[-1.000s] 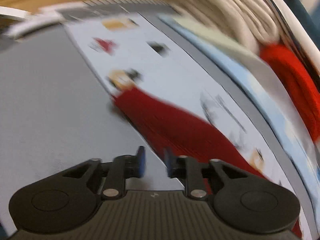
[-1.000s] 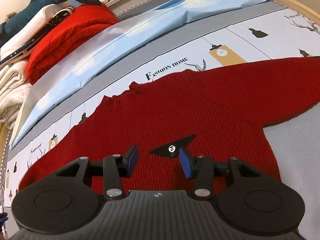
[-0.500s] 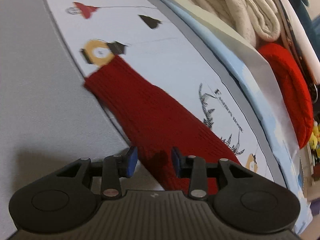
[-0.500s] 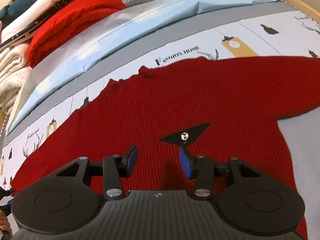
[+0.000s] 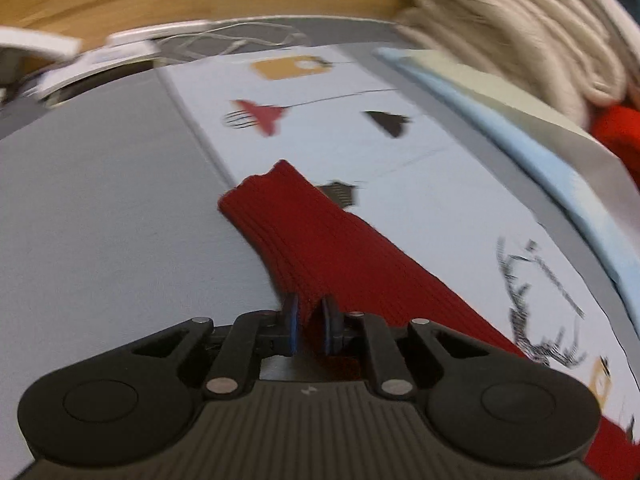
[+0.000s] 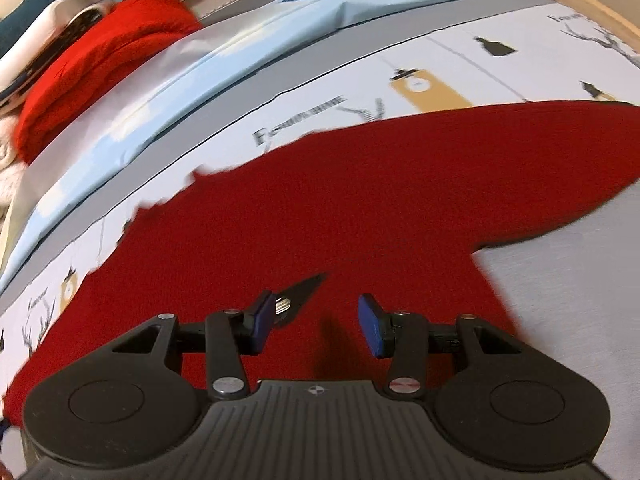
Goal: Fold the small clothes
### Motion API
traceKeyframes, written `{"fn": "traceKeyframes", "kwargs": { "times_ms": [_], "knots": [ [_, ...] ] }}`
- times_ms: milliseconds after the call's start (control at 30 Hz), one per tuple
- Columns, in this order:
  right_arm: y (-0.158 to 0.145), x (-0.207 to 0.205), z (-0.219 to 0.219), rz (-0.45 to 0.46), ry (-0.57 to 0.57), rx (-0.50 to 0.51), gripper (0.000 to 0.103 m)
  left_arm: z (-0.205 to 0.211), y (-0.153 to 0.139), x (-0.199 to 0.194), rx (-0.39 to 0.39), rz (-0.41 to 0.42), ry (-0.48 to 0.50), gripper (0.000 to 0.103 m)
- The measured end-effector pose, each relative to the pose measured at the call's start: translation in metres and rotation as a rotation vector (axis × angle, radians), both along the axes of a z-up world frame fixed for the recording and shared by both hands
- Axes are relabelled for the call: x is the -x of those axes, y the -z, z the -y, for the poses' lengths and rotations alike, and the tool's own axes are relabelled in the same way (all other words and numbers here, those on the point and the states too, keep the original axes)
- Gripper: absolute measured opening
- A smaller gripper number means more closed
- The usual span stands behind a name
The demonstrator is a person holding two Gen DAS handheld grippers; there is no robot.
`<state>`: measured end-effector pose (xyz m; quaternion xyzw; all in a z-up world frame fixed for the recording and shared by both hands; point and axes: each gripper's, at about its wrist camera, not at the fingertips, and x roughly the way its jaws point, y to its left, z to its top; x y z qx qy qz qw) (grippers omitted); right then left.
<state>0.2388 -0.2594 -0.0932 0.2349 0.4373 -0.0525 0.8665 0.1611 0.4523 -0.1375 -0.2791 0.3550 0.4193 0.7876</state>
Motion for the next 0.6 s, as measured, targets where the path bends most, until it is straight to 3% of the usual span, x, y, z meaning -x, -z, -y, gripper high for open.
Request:
{"fn": "traceKeyframes", "kwargs": {
  "times_ms": [33,100,167,267,367,400,500,600],
  "knots": [
    [0.001,0.001,0.007,0.000,0.018,-0.004,0.048,0.006,-0.006,-0.001,-0.005,-0.022,-0.006,0.017],
    [0.003,0.002,0.020,-0.002,0.050,-0.008,0.048,0.027,-0.022,-0.002,0.022,-0.012,0.038,0.035],
    [0.008,0.003,0.033,-0.010,0.089,-0.007,0.048,0.061,-0.031,-0.004,0.098,0.044,0.139,0.037],
    [0.019,0.002,0.049,-0.029,0.145,0.000,0.048,0.116,-0.018,-0.021,0.328,0.091,0.395,0.042],
    [0.035,0.000,0.063,-0.056,0.210,-0.001,0.048,0.162,0.008,-0.040,0.535,0.052,0.578,0.046],
    [0.041,-0.001,0.067,-0.071,0.233,0.002,0.048,0.173,0.016,-0.046,0.559,0.030,0.625,0.046],
    [0.053,-0.004,0.074,-0.065,0.251,-0.028,0.048,0.192,0.032,-0.056,0.511,-0.043,0.645,0.045],
    [0.064,-0.012,0.076,-0.049,0.234,-0.064,0.049,0.189,0.039,-0.063,0.464,-0.027,0.630,0.039]
  ]
}}
